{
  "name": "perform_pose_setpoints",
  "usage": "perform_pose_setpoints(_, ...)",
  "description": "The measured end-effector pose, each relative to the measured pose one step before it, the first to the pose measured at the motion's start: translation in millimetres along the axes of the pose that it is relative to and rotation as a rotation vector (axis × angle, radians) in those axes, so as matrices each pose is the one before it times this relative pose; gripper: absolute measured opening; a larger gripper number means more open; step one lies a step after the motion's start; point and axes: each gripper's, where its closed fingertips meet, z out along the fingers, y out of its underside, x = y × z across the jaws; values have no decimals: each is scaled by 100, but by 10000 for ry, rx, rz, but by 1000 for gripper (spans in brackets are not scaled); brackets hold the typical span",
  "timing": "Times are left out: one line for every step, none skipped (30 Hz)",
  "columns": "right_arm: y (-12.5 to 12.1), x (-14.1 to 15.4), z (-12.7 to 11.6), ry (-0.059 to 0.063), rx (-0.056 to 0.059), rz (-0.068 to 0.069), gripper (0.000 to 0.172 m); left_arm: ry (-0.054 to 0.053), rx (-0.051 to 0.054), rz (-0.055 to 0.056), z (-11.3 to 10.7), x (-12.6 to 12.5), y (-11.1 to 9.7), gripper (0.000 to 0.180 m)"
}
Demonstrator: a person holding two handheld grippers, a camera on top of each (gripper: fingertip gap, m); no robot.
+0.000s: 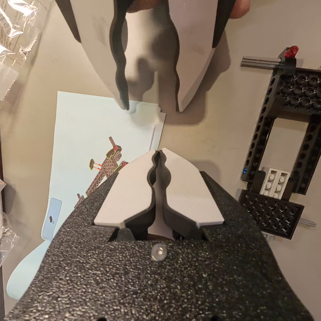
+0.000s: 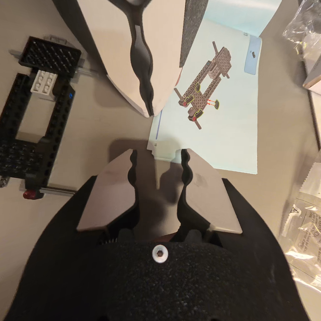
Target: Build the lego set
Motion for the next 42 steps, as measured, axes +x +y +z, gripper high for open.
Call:
perform_pose_setpoints(19,-38,58,-28,-63,38,51,-14,-3,30,-29,-12,22,3)
perform_pose_setpoints(-16,18,21,7,-34,21,50,-40,3,14,-33,-49,-8,5)
perform_pose_setpoints(3,-22,2,-3,-41,24,50,-61,1,1,-47,-103,10,9)
perform_pose_setpoints(0,-12,10,-10,-41,38,50,-74,-1,-14,-37,-129,21,12)
perform_pose_setpoints(-8,-40,26,-23,-36,45,49,-66,-2,-33,-29,-141,23,14)
perform_pose_setpoints(3,-43,32,-34,-37,46,48,-52,25,-26,-36,-114,-12,16)
perform_pose_setpoints(-7,-58,28,-36,-45,48,47,-57,57,-19,-43,-119,-67,17)
perform_pose_setpoints(-19,-59,25,-37,-46,43,46,-74,51,-24,-58,-139,-80,19)
perform_pose_setpoints(-6,-96,34,-51,-41,43,44,-88,26,-23,-45,-156,-41,20)
perform_pose_setpoints(-11,-97,26,-66,-32,65,43,-80,0,-14,-49,-155,-11,20)
perform_pose_setpoints(-7,-109,47,-83,-22,87,41,-54,3,-10,-42,-109,-8,21)
perform_pose_setpoints(-18,-119,54,-96,-17,91,39,-35,15,-11,-30,-69,-17,21)
perform_pose_setpoints(-25,-115,45,-77,-21,80,38,-11,2,-14,-16,-18,-7,21)
perform_pose_setpoints(-31,-82,40,-41,-39,58,39,2,-29,-13,28,-1,41,22)
perform_pose_setpoints(-20,-95,25,-30,-68,21,40,-25,-50,-15,56,-15,46,23)
perform_pose_setpoints(-7,-119,17,-31,-91,-31,43,-43,-47,-38,95,-69,84,24)
perform_pose_setpoints(-1,-91,-18,-3,-90,-75,46,24,-59,-61,118,10,97,24)
perform_pose_setpoints(-6,6,-22,53,-67,-77,49,86,-1,-64,77,104,35,23)
perform_pose_setpoints(-5,95,-41,86,-35,-35,51,102,38,-82,20,123,-27,22)
perform_pose_setpoints(-7,160,-76,73,2,24,53,78,-6,-77,1,77,31,21)
perform_pose_setpoints(-4,126,-98,27,47,71,54,110,-32,-55,-28,130,70,19)
perform_pose_setpoints(16,122,-117,-6,69,92,54,121,-43,-23,-46,167,104,17)
perform_pose_setpoints(39,132,-122,3,57,82,54,99,-49,-30,-57,151,102,16)
perform_pose_setpoints(104,122,-89,9,17,58,55,93,-58,-60,-62,105,110,15)
perform_pose_setpoints(129,78,-64,9,-22,32,55,99,-59,-96,-57,94,115,15)
perform_pose_setpoints(97,82,-39,26,-28,8,55,96,-42,-90,-60,80,99,16)
perform_pose_setpoints(43,54,-28,21,-13,-4,55,86,-10,-84,-47,72,73,17)
perform_pose_setpoints(-25,6,-23,9,12,-13,56,117,-7,-85,-58,133,62,19)
perform_pose_setpoints(-77,22,-30,25,35,-23,56,135,-18,-65,-67,174,70,22)
perform_pose_setpoints(-87,31,-20,25,37,-13,56,95,-42,-26,-76,126,101,23)
perform_pose_setpoints(-89,37,13,32,17,-8,57,46,-54,8,-79,53,125,23)
perform_pose_setpoints(-54,95,40,81,-2,-41,58,39,-47,30,-64,60,115,23)
perform_pose_setpoints(-20,91,66,95,-23,-70,58,26,-40,55,-54,53,93,23)
perform_pose_setpoints(-12,27,97,61,-31,-72,58,23,-23,17,-36,50,64,23)
perform_pose_setpoints(-47,-28,113,29,-2,-64,58,45,-22,-21,-32,60,41,24)
perform_pose_setpoints(-62,-73,109,-1,10,-46,58,40,-19,-29,-35,54,25,24)
perform_pose_setpoints(-4,-84,132,-25,-31,-24,58,26,-14,-7,-18,48,33,24)
perform_pose_setpoints(-38,-43,94,-19,-4,8,57,30,-10,-7,-30,48,36,24)
perform_pose_setpoints(-55,-26,66,-23,21,23,57,49,-12,-21,-31,61,40,25)
perform_pose_setpoints(-20,-62,59,-56,1,33,56,54,-14,-13,-29,79,34,25)
perform_pose_setpoints(6,-76,35,-83,-13,71,54,50,-17,16,-41,75,57,25)
perform_pose_setpoints(32,-40,20,-66,-25,99,55,25,-21,40,-22,44,38,25)
